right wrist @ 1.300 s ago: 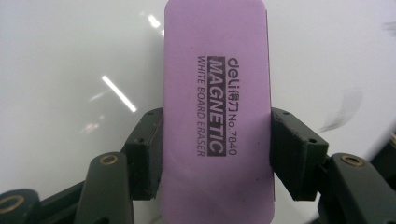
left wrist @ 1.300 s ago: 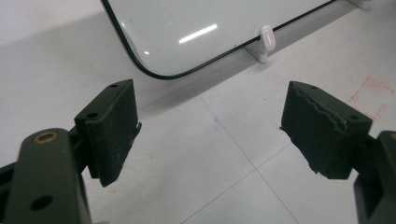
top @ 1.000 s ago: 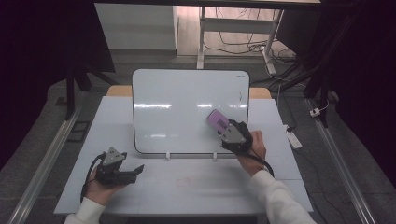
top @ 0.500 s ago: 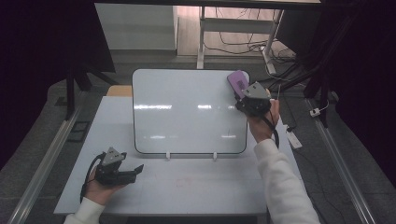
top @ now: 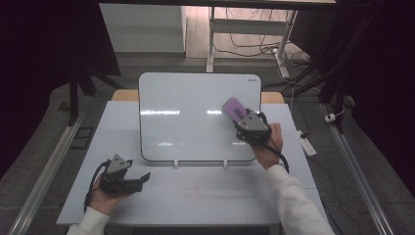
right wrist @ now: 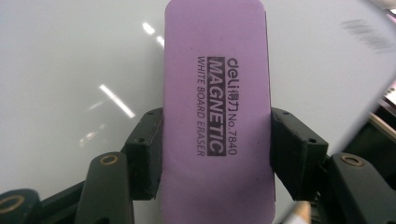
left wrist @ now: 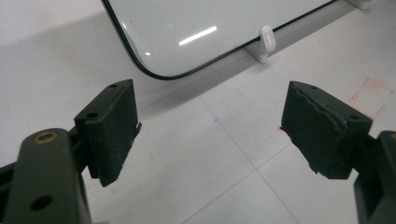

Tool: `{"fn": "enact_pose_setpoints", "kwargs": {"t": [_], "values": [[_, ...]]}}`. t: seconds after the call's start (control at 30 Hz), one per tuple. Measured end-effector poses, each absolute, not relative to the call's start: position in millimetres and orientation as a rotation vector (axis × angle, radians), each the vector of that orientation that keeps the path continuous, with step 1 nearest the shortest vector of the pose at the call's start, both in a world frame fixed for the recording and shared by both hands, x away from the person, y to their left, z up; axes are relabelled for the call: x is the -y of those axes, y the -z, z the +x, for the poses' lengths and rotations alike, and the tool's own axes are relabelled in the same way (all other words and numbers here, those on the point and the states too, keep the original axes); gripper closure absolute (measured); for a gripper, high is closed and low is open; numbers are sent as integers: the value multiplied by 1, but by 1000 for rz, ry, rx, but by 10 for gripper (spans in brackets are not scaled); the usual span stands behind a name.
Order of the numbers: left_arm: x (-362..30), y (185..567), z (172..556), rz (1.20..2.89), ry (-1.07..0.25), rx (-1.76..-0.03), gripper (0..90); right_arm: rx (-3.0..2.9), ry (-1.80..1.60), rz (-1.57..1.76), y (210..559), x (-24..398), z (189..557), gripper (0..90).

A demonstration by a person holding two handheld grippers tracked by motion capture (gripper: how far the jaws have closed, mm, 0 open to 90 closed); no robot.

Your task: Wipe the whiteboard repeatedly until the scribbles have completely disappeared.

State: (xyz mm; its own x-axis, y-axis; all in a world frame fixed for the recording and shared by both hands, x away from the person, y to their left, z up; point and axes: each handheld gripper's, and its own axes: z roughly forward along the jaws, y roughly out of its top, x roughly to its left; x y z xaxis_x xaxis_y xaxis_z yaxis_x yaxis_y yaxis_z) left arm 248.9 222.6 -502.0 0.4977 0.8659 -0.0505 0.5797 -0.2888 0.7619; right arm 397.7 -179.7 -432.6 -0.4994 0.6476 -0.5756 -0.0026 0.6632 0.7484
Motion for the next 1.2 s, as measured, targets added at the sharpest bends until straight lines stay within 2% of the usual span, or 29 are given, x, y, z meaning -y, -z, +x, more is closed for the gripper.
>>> {"fn": "enact_pose_setpoints", "kwargs": {"t": [0.2,0.47,0.63,0.87,0.97,1.1,1.2], "values": [[-222,502,249,1998,-490,-1187,199,-2008,-821,404,465,172,368,406],[-222,502,249,1998,-490,-1185,199,-2044,-817,407,480,179,354,406],[-221,502,249,1999,-489,-1184,199,-2015,-835,443,468,180,366,405],[-222,502,249,1998,-489,-1188,198,-1934,-885,591,417,180,408,405],[-223,502,249,1994,-490,-1190,199,-1922,-889,612,410,180,415,405],[-223,502,249,1995,-489,-1190,198,-1941,-854,593,413,177,410,406],[-222,502,249,1997,-491,-1186,198,-2015,-784,495,437,170,388,407]]}}
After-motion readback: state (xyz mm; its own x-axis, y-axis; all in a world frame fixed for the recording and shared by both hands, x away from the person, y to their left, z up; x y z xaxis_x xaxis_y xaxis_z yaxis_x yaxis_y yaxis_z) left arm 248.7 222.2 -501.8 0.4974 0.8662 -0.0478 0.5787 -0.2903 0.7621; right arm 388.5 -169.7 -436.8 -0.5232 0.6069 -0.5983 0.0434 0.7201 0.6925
